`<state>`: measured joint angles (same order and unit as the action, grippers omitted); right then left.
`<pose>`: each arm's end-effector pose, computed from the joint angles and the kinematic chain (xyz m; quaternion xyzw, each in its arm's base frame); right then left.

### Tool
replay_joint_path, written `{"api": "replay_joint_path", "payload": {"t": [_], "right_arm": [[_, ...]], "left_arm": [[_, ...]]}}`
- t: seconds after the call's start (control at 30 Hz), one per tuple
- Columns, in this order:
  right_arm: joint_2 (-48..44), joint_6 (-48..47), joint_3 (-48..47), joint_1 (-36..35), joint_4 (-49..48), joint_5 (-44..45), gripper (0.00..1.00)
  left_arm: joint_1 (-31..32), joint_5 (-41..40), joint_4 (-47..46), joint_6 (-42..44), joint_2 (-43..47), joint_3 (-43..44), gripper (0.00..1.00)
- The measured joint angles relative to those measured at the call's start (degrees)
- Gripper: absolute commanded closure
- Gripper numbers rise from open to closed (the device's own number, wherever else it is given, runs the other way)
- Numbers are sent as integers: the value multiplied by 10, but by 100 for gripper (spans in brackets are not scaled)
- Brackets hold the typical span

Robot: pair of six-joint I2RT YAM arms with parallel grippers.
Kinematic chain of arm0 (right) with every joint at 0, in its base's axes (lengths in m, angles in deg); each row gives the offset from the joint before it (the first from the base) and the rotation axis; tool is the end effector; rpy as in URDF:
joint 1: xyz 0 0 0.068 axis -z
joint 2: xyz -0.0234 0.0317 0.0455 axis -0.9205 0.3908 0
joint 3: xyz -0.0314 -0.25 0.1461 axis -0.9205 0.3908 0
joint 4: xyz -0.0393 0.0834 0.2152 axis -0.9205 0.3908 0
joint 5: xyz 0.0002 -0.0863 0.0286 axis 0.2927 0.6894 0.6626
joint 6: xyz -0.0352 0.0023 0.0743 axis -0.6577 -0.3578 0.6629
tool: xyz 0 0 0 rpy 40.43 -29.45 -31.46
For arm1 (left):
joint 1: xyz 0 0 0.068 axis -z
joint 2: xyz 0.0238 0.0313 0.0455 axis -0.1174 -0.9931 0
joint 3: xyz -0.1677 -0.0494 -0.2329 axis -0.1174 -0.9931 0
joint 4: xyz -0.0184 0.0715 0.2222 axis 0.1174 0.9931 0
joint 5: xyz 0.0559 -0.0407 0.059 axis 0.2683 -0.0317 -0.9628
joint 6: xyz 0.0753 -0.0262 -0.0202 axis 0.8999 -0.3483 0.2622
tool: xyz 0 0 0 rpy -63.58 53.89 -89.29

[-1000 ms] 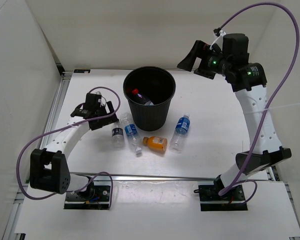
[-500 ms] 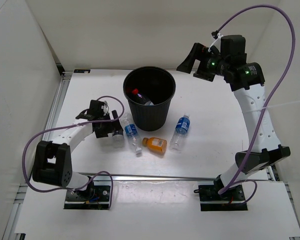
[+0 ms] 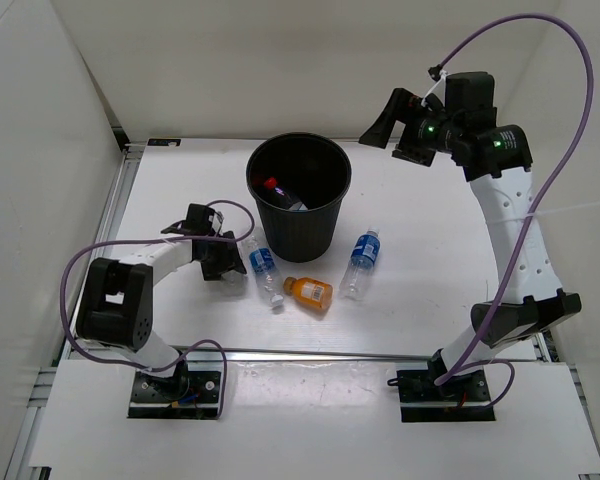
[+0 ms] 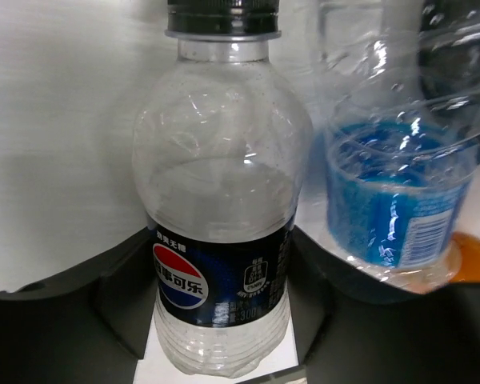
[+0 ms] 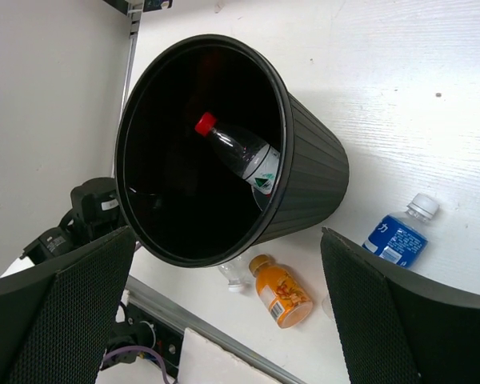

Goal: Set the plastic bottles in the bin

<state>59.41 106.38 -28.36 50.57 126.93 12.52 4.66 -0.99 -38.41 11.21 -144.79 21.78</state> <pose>0.2960 0.1068 0.4854 0.0279 0.8452 0.3079 0.4359 0.2611 -0.0688 0.1636 -0.1020 0.9718 -0.1627 0.1369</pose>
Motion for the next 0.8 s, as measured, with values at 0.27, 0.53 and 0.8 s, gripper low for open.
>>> {"api": "replay_joint_path", "payload": {"t": [0.27,0.53,0.8], "right_arm": [[-1,1,7,2,1,-2,0],[-3,3,16,2,4,-3,0],[-3,6,16,2,4,-6,0]], "left_arm": [[-30,14,2,0,15,2,57],[-105,-22,106,-40,94,182,63],[-104,8,127,-103,87,470,59]]}}
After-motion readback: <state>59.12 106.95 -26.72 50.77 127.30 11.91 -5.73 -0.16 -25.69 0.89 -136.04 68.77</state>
